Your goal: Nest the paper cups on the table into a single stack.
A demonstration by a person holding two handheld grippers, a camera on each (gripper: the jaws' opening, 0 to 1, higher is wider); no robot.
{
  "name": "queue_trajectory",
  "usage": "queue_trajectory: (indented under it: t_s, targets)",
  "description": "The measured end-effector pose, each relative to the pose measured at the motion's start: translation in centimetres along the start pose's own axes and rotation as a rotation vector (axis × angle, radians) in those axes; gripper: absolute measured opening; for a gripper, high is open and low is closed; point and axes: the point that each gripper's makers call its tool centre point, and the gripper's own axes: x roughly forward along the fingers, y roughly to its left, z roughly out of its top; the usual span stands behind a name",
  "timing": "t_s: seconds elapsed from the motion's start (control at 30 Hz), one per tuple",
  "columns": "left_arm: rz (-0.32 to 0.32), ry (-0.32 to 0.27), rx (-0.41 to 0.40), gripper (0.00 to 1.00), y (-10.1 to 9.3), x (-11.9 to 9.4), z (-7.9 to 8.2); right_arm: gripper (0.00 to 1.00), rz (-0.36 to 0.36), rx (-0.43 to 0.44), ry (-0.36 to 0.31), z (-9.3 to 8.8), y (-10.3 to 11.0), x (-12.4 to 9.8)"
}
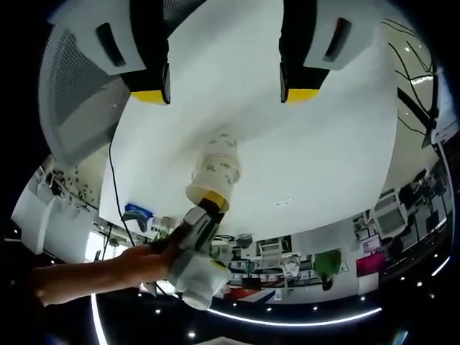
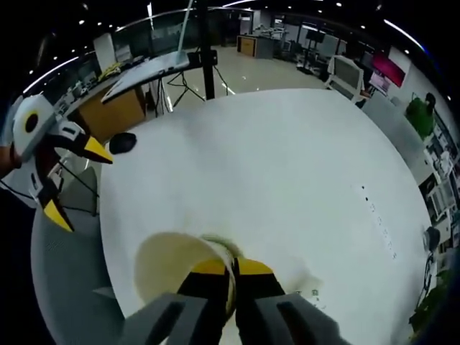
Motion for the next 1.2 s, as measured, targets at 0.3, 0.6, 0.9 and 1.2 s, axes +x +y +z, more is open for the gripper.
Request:
queue_trajectory:
  t_s: [0.3,0.6,0.9,1.2]
  targets:
    - [0.004,0.001,-0.005,0.61,0.34,-0.06,-0.20,0.00,-0.005,-0.007,0.004,-0.09,-0.13,0.36]
    - [0.004,0.003,-0.003,0.61,0.28,-0.01,-0.25,0.02,-0.011,-0.012,0.000,0.07,-0.38,0.46]
    - [0.005,0.006,0.003,0.61,0.02,-0.21,-0.14,0.04,-0.020,-0.011,-0.002,-0.28,-0.59,0.49]
    - [0.004,0.005,0.011,0.61,-0.11,-0.21,0.11,0.05,-0.029,-0.011,-0.017,-0.05,-0.63,-0.14]
